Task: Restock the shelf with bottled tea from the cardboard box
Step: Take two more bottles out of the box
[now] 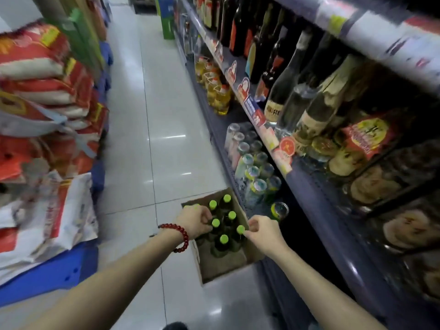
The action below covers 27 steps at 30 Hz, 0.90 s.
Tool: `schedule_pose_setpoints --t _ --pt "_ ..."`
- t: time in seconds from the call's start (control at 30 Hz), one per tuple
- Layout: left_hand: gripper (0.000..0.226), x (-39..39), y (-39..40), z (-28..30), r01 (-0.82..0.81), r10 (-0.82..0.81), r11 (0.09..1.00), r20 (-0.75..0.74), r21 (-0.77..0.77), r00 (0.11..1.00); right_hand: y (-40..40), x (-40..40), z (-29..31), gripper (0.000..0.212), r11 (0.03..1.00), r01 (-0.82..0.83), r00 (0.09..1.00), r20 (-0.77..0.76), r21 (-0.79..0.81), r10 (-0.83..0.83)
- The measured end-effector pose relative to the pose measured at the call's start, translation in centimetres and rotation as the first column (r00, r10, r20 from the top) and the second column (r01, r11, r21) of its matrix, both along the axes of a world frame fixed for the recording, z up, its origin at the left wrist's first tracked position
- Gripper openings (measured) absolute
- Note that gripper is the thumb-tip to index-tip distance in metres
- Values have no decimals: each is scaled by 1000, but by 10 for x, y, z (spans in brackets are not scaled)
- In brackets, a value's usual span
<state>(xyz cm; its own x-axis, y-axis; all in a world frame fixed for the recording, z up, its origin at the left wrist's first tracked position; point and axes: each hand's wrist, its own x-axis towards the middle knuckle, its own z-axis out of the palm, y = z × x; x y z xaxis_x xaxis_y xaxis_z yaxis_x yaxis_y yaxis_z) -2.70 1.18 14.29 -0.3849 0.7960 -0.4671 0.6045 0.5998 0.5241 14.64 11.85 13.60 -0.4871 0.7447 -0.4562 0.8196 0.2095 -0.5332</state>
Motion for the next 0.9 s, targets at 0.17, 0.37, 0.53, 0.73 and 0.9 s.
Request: schedule_pose_setpoints --t 0.17,0.37,0.53,0.73,0.9 --pt "35 18 7 -118 16 -16 1000 18 -3 1000 8 10 -114 34 1000 14 999 30 -19 -14" --pt "52 25 23 -212 25 -26 997 10 74 1000 20 6 -209 49 997 60 998 3 40 -61" --pt "51 31 33 -252 -13 -2 982 78 187 997 31 -4 -248 69 995 48 996 -78 90 -41" --pt "49 33 39 -282 -109 79 963 127 248 989 28 -4 -277 34 978 91 989 -128 187 -68" --pt "44 33 39 -295 -117 60 923 166 366 984 28 2 -284 43 987 104 964 -257 122 -70"
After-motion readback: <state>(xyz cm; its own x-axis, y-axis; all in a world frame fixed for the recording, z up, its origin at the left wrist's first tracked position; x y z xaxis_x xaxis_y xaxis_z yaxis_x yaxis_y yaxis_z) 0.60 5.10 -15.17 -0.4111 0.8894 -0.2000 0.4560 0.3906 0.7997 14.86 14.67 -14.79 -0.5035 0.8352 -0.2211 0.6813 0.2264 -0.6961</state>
